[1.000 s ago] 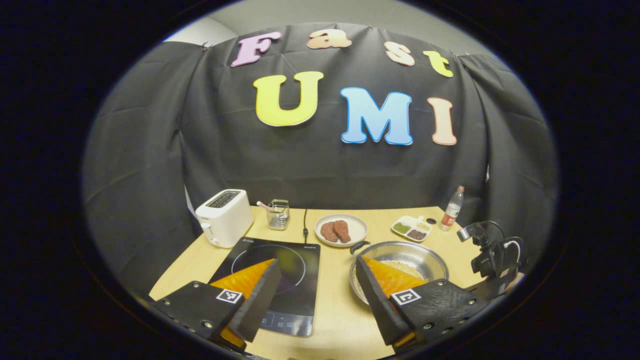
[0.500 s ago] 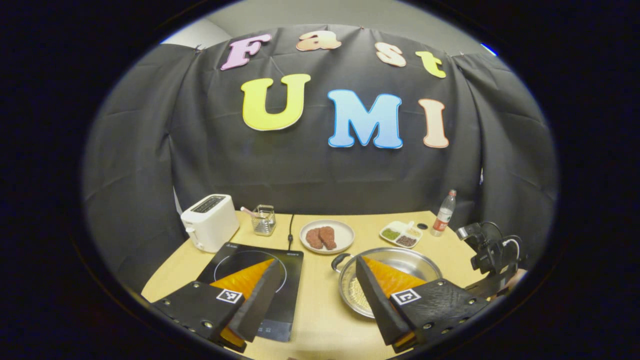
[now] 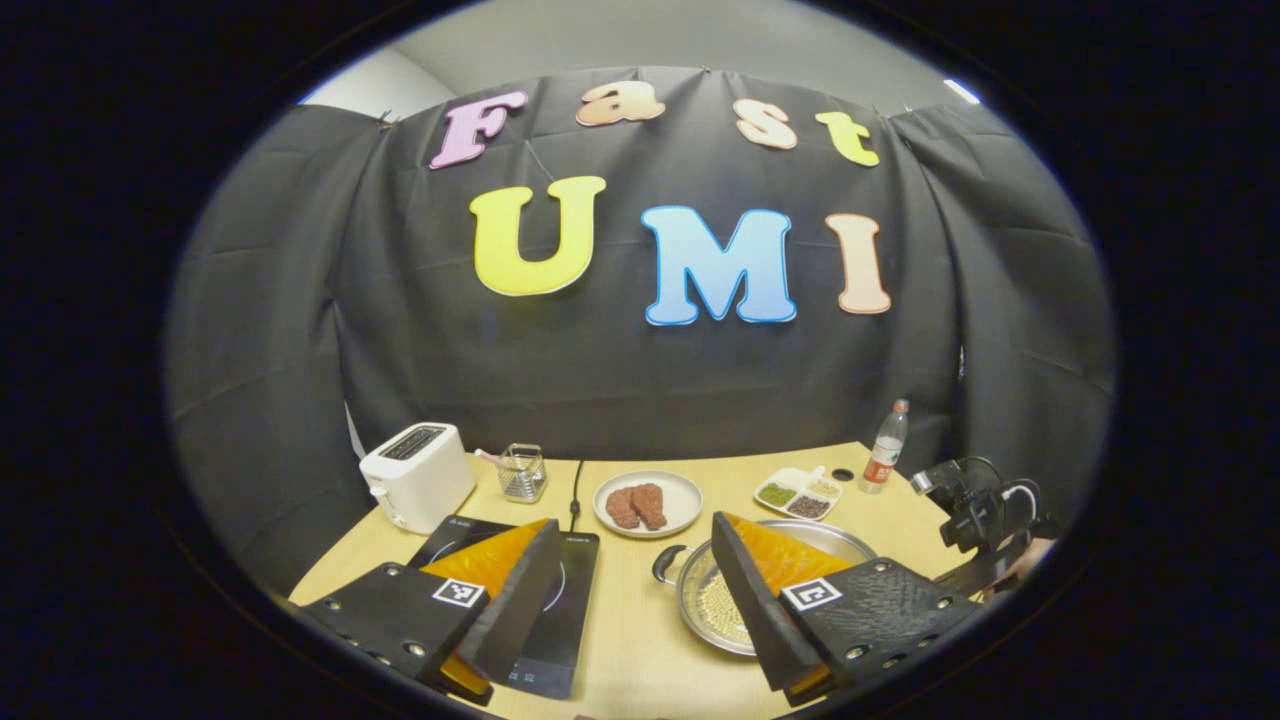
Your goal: First push the handle of the pot to place it horizontally, then grasp the pot with both hands and set it on the induction cooktop.
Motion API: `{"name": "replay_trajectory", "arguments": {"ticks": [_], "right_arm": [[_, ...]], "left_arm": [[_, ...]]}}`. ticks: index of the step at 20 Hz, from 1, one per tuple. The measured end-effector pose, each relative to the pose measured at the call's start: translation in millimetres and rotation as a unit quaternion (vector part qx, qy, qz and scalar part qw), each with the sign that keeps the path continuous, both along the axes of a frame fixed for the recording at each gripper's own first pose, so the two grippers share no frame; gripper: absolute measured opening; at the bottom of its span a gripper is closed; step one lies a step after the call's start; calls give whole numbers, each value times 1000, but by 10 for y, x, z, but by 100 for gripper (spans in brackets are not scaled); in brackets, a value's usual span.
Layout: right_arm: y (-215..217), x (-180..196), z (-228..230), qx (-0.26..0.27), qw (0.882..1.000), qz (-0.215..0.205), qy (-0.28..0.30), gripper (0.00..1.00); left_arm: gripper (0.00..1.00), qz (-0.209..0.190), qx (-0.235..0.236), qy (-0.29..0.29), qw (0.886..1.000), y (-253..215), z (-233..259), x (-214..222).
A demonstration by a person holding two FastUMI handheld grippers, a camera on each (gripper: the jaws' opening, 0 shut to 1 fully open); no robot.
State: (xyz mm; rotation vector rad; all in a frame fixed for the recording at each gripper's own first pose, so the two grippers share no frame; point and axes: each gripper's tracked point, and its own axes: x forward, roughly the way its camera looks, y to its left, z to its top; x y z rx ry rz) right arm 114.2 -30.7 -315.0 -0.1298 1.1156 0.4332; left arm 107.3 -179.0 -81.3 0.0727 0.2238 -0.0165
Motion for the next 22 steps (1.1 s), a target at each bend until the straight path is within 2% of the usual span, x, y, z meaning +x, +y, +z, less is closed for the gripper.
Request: {"name": "replay_trajectory", "arguments": {"ticks": [3, 5, 13, 14, 15, 17, 18, 19, 22], "right_arm": [[-78, 101, -8, -3, 1000, -5, -2, 0], [-135, 190, -7, -4, 1000, -11, -5, 2], [-295, 486, 10, 13, 999, -43, -9, 2], [-306, 517, 17, 14, 999, -48, -8, 2], [-322, 550, 20, 15, 998, -55, -8, 2], [-311, 606, 24, 19, 998, -60, -11, 2], [-308, 632, 35, 23, 998, -62, -10, 2], [-311, 665, 39, 28, 997, -66, -11, 2], [-299, 725, 53, 50, 995, -81, -6, 2]], "left_arm": [[92, 2, 6, 1, 1000, -61, 12, -11], [87, 4, 3, 3, 1000, -105, 7, -34], [88, 18, 2, 7, 1000, -295, 8, -109], [92, 20, 2, 10, 1000, -319, -7, -112], [88, 23, 5, 12, 1000, -325, -17, -115], [87, 33, 6, 17, 999, -331, -60, -120], [92, 37, 4, 18, 999, -341, -72, -139], [87, 43, 2, 20, 999, -346, -74, -142], [88, 56, 5, 28, 998, -365, -127, -156]]}}
